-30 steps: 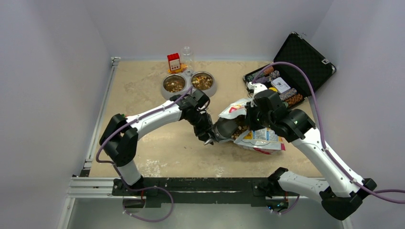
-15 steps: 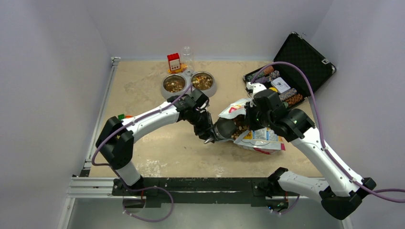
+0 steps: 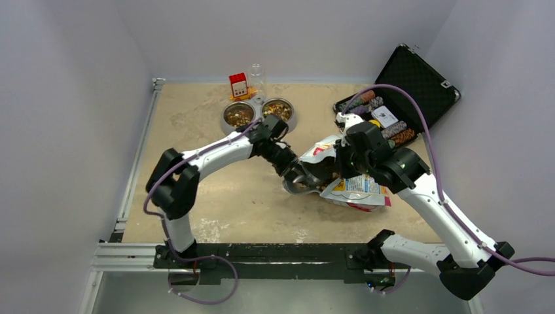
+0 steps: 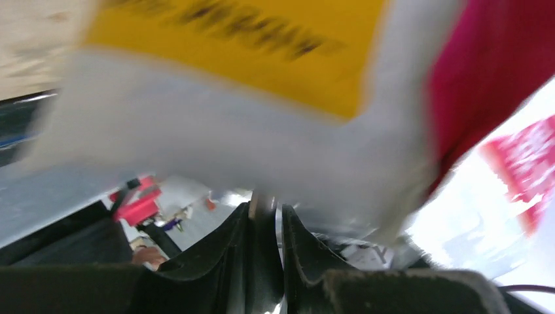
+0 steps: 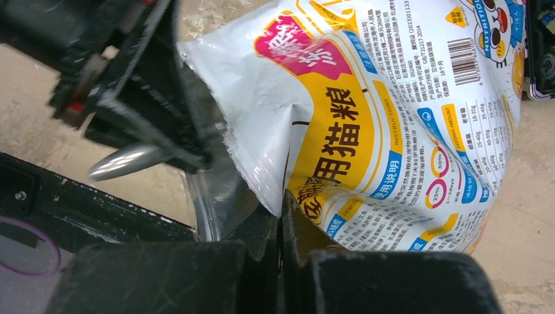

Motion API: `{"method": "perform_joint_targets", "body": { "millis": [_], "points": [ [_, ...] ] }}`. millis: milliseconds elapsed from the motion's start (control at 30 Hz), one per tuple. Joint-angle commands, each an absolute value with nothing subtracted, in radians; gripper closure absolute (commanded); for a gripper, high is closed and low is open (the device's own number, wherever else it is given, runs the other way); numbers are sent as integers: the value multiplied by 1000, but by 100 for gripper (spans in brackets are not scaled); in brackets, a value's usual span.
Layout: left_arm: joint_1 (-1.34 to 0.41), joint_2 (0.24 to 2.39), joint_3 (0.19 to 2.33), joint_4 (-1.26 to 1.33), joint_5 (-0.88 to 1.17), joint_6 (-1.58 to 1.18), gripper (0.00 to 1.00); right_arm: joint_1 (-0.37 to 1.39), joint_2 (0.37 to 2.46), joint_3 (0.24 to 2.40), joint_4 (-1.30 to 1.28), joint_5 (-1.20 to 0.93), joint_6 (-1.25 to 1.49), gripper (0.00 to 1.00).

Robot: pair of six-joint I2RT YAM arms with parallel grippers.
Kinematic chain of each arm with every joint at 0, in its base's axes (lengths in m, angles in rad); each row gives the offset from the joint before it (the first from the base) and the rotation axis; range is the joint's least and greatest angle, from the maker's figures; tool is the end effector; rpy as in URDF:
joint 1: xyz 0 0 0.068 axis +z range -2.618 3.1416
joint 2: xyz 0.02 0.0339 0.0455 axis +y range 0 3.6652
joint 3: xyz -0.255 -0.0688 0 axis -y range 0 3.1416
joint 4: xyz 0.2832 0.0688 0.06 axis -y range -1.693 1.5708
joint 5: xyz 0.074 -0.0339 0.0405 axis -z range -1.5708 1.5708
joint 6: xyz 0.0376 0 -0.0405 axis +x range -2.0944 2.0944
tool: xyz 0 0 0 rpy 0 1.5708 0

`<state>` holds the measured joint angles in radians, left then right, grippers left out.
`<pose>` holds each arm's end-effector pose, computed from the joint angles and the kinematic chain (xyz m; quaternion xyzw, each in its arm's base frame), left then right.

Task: Serve the pet food

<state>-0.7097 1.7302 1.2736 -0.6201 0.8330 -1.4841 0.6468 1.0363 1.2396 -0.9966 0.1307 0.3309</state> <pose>0.2763 -0.2741 0.2068 0.2432 -0.8585 0.3780 0.2470 0.1892 0.1368 0.3696 -0.1208 0.9158 0.1243 0.3623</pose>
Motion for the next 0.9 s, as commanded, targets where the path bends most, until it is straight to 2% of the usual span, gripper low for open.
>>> {"method": "perform_joint_targets", "body": {
  "millis": [0, 100, 167, 233, 333, 467, 600, 867],
  "points": [
    [-751, 1955, 1583, -547, 924, -1562, 100, 649, 1032, 1313, -891, 105, 327, 100],
    [-760, 2094, 1792, -754, 873, -1406, 100, 649, 1034, 1328, -902, 116, 334, 100],
    [-762, 2119, 1803, -749, 855, -1336, 100, 648, 1029, 1337, -914, 131, 342, 100],
    [-760, 2094, 1749, -720, 842, -1255, 100, 649, 1019, 1341, -919, 147, 345, 100],
    [-759, 2022, 1609, -543, 891, -1139, 100, 649, 1001, 1328, -924, 154, 346, 100],
    [-762, 1889, 1499, -532, 850, -827, 100, 649, 982, 1297, -919, 161, 349, 100],
    [-738, 1749, 1315, -258, 938, -866, 100, 649, 964, 1267, -913, 162, 355, 100],
    [-727, 1635, 1179, -120, 1008, -948, 100, 649, 924, 1243, -934, 182, 387, 100]
  ]
}}
